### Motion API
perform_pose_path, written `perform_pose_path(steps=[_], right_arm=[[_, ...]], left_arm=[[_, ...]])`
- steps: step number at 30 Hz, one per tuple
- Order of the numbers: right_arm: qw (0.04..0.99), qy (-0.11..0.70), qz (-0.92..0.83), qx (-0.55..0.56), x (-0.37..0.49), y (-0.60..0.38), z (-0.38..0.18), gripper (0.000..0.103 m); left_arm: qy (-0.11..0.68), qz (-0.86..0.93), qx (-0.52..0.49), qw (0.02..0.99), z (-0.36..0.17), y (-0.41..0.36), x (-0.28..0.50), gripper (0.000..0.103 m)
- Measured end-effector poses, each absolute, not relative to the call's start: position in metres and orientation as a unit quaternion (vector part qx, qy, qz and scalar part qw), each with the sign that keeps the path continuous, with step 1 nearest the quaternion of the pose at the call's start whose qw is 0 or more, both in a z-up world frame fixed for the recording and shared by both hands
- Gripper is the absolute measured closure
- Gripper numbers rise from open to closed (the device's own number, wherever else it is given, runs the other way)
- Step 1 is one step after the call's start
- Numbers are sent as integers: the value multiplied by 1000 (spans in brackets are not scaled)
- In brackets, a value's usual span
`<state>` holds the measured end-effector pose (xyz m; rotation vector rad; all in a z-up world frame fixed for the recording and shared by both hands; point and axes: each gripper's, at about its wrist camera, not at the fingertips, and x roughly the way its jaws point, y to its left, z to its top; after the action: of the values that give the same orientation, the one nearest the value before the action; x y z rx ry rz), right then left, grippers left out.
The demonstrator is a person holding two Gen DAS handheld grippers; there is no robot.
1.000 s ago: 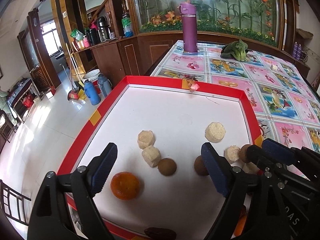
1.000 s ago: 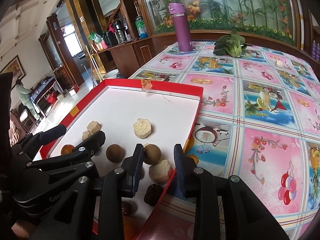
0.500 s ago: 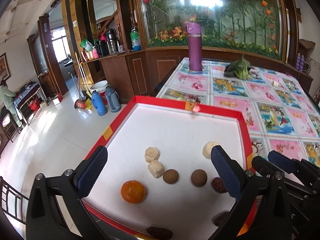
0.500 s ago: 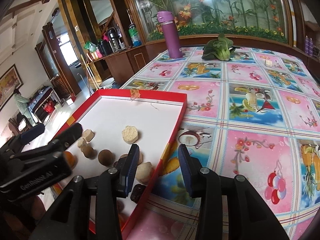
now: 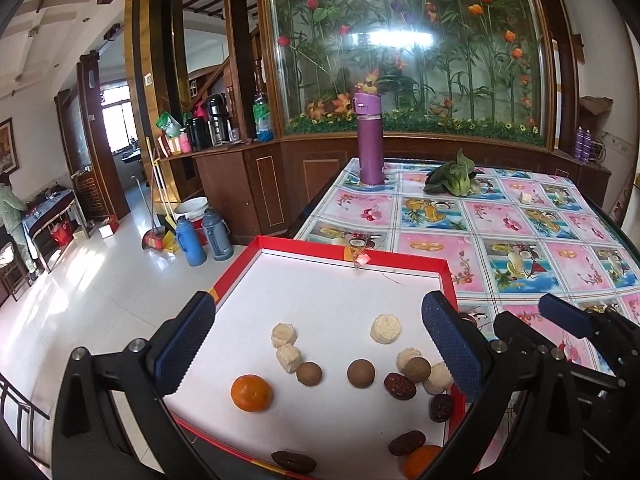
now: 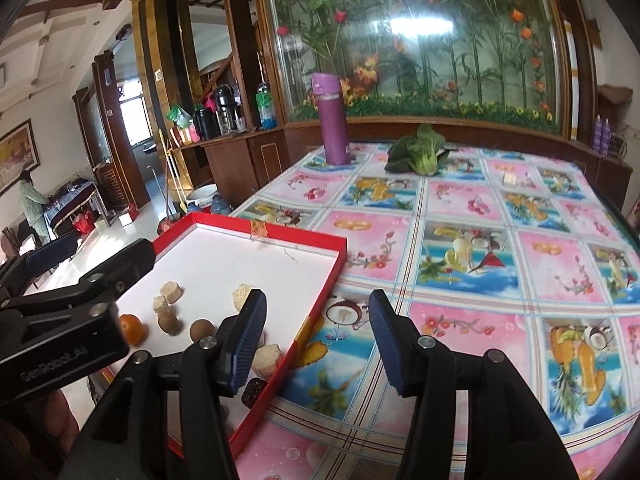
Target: Organize fruits
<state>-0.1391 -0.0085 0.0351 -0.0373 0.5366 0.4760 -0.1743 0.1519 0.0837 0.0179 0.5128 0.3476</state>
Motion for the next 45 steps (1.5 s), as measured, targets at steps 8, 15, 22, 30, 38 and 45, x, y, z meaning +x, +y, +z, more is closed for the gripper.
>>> perform_pose_path(steps=[8, 15, 22, 30, 38, 45], right_arm=[[946, 220, 233, -47, -158, -3, 48, 30], [949, 217, 223, -49, -159, -2, 48, 25], [951, 220, 211, -46, -163, 0, 49, 25], [951, 221, 208, -54, -169, 10, 51, 25], [949, 219, 215, -71, -177, 27, 52, 25], [946, 221, 221, -86, -180, 38, 51, 25]], left_arm=[[265, 190, -7, 945, 87, 159, -179, 0], [264, 194, -9, 945, 89, 163, -185, 0], [270, 191, -27, 943, 88, 175, -193, 0], [269, 202, -48, 941, 90, 196, -204, 0], [274, 215, -58, 936, 87, 211, -211, 0], [274, 224, -58, 933, 86, 221, -215, 0]])
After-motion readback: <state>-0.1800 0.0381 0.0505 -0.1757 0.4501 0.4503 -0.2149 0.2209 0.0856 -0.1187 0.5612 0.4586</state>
